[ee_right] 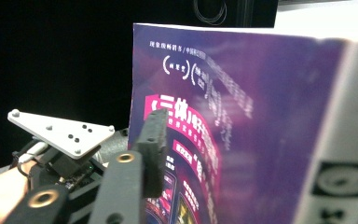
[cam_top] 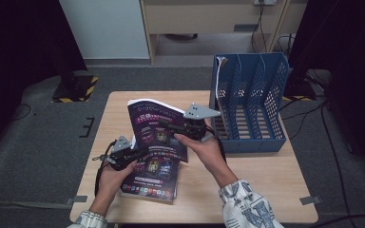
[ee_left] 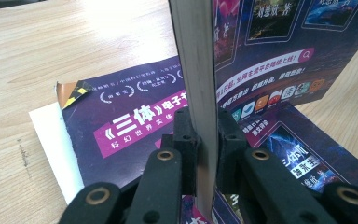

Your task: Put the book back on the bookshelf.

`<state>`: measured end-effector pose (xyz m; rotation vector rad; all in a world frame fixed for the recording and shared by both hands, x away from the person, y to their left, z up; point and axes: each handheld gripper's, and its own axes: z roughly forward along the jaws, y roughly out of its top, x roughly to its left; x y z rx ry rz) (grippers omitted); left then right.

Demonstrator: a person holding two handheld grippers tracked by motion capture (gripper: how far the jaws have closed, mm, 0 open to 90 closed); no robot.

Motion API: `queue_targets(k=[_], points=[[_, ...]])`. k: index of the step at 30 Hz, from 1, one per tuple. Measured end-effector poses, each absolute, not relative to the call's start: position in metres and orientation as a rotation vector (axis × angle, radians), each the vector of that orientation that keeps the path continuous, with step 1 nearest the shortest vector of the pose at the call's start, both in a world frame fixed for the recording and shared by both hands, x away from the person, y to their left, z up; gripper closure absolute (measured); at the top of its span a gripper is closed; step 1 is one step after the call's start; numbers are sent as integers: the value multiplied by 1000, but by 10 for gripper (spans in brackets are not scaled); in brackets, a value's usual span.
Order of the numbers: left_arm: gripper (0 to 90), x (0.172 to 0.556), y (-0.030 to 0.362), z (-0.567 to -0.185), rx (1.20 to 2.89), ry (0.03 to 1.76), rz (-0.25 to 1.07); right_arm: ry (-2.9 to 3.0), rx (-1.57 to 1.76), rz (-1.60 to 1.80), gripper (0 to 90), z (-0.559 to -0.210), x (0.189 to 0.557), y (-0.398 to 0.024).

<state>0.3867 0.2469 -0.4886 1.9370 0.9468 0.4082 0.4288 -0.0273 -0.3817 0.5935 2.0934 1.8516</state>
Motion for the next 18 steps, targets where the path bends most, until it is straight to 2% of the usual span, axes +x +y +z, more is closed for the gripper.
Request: queue_targets(k=[5, 8, 13, 18], points=[[812, 387, 248, -489, 1934, 952, 395, 2106, 580, 1865, 649, -383, 428, -24], [808, 387, 249, -489, 1936, 953, 393, 2101, 573, 1867, 741, -382, 429, -24], [800, 387, 249, -489, 1939, 956, 394, 2100, 591, 1889, 808, -383, 430, -25], [779, 387, 250, -490, 1942, 958, 405, 2092, 585, 1875, 822, -382, 429, -24]])
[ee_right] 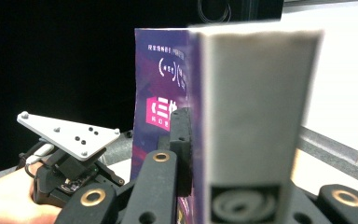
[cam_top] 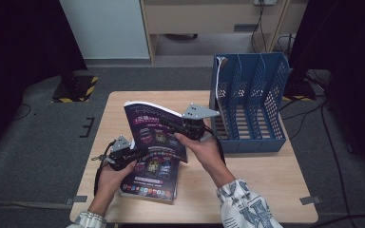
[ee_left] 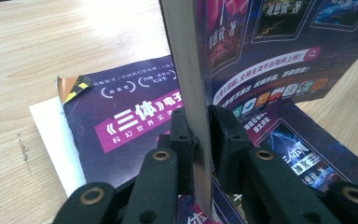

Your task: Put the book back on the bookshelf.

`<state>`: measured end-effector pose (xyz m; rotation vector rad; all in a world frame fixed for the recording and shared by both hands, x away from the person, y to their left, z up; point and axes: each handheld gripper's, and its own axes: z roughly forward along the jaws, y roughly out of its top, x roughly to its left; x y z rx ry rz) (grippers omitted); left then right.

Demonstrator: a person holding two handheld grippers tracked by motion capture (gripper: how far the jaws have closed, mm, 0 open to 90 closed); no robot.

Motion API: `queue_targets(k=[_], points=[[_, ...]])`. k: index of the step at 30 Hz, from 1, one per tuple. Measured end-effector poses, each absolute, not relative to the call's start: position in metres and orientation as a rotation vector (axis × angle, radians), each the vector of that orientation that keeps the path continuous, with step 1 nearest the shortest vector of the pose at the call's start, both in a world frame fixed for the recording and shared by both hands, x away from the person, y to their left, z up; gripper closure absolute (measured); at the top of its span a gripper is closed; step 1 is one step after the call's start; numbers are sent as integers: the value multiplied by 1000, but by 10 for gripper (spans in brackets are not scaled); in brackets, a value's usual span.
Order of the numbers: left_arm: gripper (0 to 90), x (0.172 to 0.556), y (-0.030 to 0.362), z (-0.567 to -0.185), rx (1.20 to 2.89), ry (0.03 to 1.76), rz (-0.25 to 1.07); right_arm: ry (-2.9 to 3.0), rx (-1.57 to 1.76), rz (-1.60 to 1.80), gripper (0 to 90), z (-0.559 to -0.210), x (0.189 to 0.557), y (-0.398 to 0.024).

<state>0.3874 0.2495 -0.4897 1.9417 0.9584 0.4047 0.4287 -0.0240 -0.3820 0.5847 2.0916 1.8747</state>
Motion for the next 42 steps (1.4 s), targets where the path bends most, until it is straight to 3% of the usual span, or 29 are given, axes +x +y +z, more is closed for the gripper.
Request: queue_targets(k=[3, 6, 10, 13, 15, 19, 42], points=[[723, 388, 249, -491, 1944, 983, 422, 2087, 587, 1870, 823, -382, 428, -24], [539, 390, 252, -493, 1928, 1028, 413, 2089, 575, 1857, 824, -380, 426, -22], [371, 388, 263, -488, 1874, 1084, 447, 2085, 574, 1850, 825, -378, 424, -21], [323, 387, 271, -488, 1867, 1112, 491, 2072, 564, 1842, 825, -377, 423, -22], [231, 389, 277, -490, 1862, 1144, 496, 2063, 564, 1840, 825, -374, 423, -23], [137, 392, 287, -496, 1901, 1194, 557, 2036, 578, 1839, 826, -368, 423, -27], [31, 398, 303, -509, 1895, 1314, 586, 1973, 600, 1798, 826, -349, 425, -37]])
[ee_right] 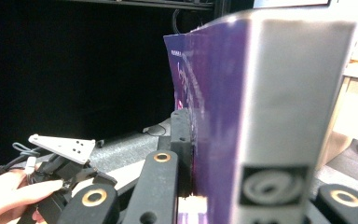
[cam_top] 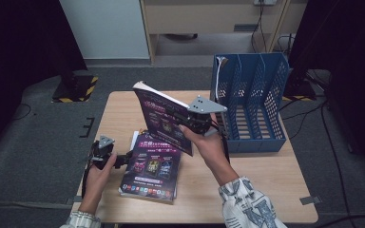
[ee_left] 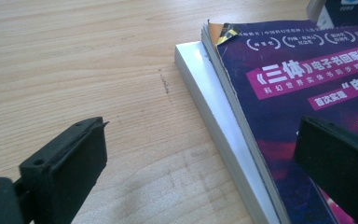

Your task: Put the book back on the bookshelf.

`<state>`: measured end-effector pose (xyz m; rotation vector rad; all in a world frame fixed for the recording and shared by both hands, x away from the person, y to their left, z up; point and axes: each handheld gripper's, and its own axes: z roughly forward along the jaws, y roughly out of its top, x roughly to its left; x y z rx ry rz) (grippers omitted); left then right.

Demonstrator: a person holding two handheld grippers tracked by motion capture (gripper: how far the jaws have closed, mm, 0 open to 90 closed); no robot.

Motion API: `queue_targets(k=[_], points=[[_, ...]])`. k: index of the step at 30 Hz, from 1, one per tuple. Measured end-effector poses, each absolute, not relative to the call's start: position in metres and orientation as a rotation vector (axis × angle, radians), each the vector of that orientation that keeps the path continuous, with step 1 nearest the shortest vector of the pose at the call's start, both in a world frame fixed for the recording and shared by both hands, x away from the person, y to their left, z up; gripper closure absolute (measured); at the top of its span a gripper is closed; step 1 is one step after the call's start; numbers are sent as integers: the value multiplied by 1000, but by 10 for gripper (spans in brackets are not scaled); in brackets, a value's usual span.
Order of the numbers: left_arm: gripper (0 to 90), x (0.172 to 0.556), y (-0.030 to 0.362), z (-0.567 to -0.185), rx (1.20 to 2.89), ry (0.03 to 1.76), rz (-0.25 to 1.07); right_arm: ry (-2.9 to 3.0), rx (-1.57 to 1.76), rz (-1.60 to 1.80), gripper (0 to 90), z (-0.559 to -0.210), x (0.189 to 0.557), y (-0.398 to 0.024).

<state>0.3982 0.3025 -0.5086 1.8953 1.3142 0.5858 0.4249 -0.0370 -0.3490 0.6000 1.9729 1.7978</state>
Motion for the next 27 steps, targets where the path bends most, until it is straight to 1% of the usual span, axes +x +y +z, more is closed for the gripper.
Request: queue_targets(k=[1, 10, 27], points=[[41, 398, 303, -509, 1890, 1314, 582, 1969, 600, 1793, 826, -347, 425, -38], [41, 399, 303, -508, 1868, 1298, 565, 1968, 611, 1796, 826, -344, 427, -40], [44, 399, 304, -510, 1887, 1307, 584, 1959, 642, 1799, 826, -340, 431, -56]])
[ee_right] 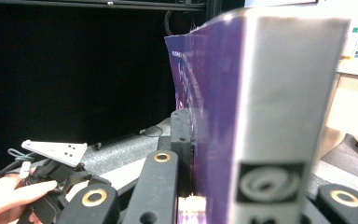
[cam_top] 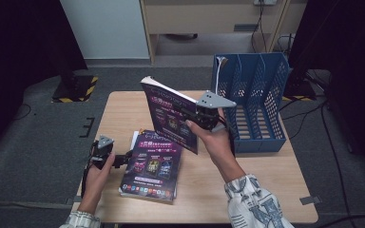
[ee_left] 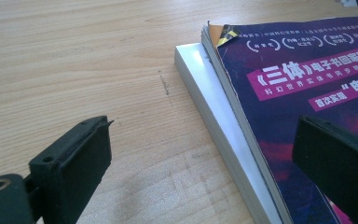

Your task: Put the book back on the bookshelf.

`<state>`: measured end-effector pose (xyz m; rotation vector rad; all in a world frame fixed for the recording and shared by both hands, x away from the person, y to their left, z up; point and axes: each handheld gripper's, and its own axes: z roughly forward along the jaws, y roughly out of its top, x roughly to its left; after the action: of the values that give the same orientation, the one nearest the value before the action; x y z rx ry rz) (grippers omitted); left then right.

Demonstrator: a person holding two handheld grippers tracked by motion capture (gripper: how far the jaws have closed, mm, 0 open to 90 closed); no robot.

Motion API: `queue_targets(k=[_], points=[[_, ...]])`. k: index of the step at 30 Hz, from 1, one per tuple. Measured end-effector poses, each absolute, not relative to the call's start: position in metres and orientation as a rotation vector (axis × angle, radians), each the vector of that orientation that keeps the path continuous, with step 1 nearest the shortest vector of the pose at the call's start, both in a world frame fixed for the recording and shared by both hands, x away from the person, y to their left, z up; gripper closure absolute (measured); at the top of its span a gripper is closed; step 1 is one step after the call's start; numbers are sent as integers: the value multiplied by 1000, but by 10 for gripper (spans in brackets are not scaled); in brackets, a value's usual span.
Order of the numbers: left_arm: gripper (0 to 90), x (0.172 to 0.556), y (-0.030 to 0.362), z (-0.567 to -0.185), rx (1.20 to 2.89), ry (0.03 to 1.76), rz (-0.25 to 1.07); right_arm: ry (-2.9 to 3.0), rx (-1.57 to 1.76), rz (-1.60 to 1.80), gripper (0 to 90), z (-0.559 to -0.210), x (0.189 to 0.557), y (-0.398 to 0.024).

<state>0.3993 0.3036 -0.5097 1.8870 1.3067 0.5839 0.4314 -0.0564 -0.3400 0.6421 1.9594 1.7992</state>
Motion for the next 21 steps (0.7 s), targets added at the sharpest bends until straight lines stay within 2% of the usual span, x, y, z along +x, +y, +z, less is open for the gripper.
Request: queue_targets(k=[21], points=[[48, 399, 303, -510, 1894, 1301, 588, 1966, 638, 1793, 827, -342, 424, -72]])
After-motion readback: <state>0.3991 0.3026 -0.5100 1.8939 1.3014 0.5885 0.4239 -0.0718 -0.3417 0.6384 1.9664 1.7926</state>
